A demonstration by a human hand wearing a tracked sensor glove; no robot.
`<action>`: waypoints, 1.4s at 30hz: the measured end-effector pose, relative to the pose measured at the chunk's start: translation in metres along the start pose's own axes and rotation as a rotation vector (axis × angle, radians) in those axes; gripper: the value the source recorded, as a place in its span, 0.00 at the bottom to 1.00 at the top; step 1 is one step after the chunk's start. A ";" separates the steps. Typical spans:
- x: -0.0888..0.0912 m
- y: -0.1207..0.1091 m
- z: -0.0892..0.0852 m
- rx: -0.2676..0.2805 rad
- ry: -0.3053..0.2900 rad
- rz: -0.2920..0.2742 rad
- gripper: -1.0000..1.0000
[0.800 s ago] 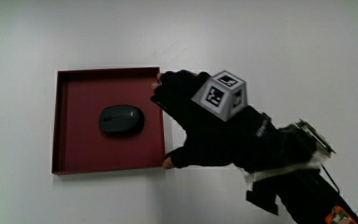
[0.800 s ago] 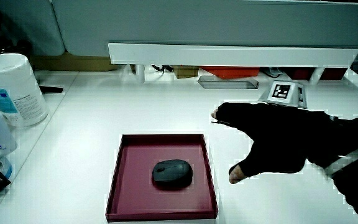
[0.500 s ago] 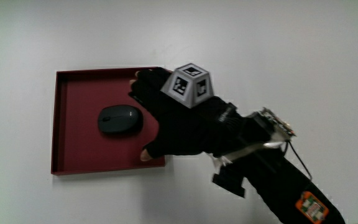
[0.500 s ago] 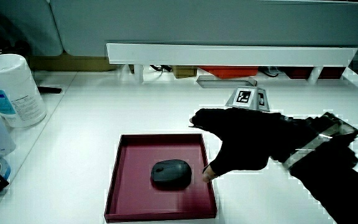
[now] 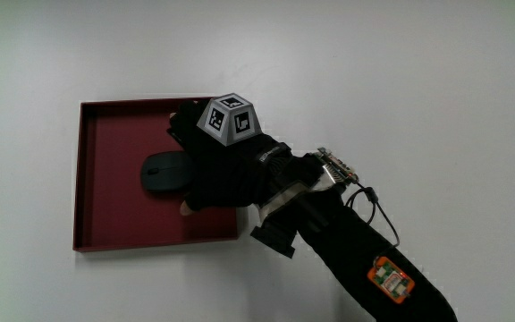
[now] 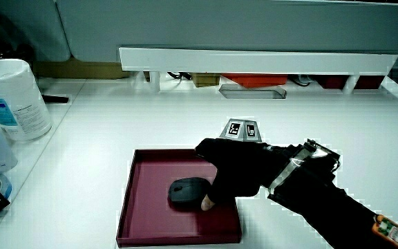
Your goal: Pick mouse from plate
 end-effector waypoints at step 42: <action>0.001 0.024 -0.022 0.106 -0.023 0.006 1.00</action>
